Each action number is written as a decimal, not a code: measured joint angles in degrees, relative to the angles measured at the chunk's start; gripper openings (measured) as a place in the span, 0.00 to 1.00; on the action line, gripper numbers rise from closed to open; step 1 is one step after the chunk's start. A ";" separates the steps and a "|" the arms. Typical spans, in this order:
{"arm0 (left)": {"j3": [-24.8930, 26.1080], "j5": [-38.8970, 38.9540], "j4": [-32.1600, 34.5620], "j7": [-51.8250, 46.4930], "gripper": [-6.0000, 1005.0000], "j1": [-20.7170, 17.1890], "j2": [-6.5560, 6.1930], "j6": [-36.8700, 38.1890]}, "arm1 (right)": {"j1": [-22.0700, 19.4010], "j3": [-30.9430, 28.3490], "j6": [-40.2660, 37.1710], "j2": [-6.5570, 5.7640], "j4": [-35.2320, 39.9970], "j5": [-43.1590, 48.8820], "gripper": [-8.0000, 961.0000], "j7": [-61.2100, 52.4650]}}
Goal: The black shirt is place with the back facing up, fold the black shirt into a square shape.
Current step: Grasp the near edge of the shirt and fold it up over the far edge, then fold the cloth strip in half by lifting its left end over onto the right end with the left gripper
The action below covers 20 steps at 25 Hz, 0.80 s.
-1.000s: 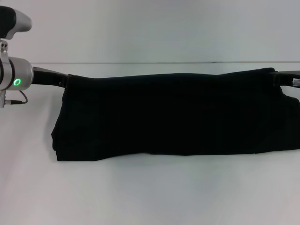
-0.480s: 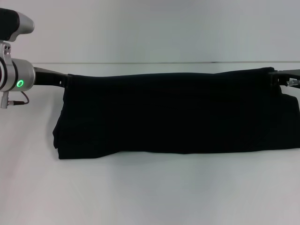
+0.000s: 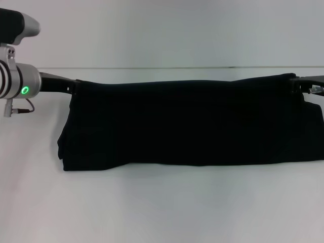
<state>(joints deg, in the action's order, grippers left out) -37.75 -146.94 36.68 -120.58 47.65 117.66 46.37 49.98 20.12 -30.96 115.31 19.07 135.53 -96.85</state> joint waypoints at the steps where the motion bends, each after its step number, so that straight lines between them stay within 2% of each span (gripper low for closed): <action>1: -0.30 -0.01 -0.20 -0.03 0.14 0.12 0.07 -0.26 | -0.02 0.00 0.01 0.06 0.00 0.00 0.05 0.00; 12: -1.91 0.13 -1.62 -1.84 0.15 0.45 1.00 -7.85 | -0.73 1.07 -0.03 0.52 0.55 0.04 0.05 -0.65; 15: -1.73 -0.01 -1.87 -3.33 0.15 0.08 0.99 -10.45 | -1.11 0.84 0.12 0.52 1.20 0.03 0.23 -1.24; 18: -1.27 0.08 -1.16 -5.17 0.26 -0.75 0.61 -10.32 | -2.03 0.88 -2.01 0.11 3.03 0.00 0.38 -4.06; 20: -1.21 -0.05 0.60 -7.00 0.34 -1.78 0.50 -7.43 | -2.97 0.89 -5.45 -0.07 4.72 -0.03 0.48 -5.50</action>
<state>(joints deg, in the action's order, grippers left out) -38.96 -147.00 37.28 -127.58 45.87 118.16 38.94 47.01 21.01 -36.41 115.24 23.79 135.50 -102.36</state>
